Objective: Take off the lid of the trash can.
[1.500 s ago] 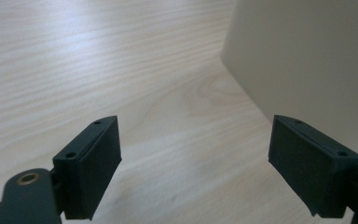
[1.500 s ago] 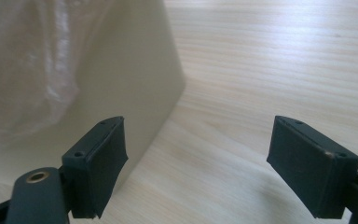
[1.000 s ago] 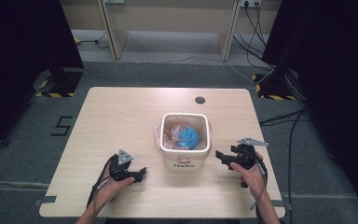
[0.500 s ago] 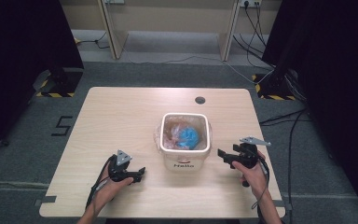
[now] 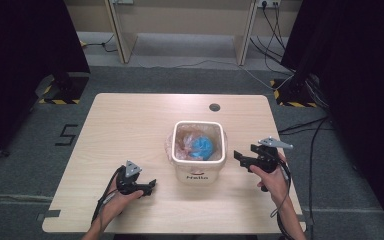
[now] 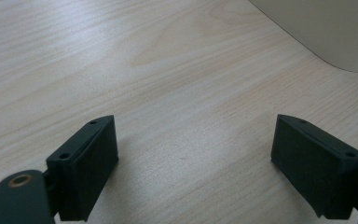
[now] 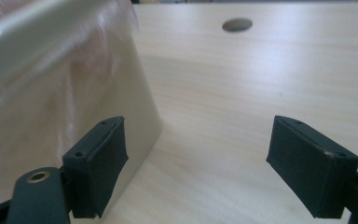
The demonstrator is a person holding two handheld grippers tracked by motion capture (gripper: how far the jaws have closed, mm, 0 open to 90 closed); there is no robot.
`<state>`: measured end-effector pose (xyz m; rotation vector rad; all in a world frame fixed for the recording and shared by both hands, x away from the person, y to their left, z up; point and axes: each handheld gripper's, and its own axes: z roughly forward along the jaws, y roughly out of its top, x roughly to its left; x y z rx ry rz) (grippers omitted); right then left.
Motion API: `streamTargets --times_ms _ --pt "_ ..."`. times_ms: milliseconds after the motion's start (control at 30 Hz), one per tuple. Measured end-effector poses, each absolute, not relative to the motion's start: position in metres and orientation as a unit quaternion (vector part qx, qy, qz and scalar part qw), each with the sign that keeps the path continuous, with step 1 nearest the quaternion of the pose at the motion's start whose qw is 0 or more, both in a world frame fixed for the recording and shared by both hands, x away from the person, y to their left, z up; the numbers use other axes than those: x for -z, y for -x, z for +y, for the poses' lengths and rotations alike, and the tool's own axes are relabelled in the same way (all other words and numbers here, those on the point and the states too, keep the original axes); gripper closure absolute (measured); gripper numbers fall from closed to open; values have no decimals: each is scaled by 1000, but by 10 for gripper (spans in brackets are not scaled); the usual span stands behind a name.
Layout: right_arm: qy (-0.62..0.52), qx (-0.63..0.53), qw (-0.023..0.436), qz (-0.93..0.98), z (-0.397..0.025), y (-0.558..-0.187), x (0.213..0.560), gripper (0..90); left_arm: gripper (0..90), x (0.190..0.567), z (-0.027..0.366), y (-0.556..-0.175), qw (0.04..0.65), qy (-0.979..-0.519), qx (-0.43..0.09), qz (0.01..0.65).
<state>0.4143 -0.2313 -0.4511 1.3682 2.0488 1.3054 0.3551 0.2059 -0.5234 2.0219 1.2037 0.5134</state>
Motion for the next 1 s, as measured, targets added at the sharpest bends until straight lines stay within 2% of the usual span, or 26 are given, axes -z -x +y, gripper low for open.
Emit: streamTargets --times_ms 367,600,1000 --pt "-464 -493 202 708 -219 -428 417 238 134 523 206 -355 359 -785 -198 465" --pt "-431 -518 209 709 -199 -439 398 340 134 523 206 -355 359 -785 -198 465" --pt "-399 -507 220 732 -174 -451 397 478 134 523 205 -354 358 -785 -198 465"
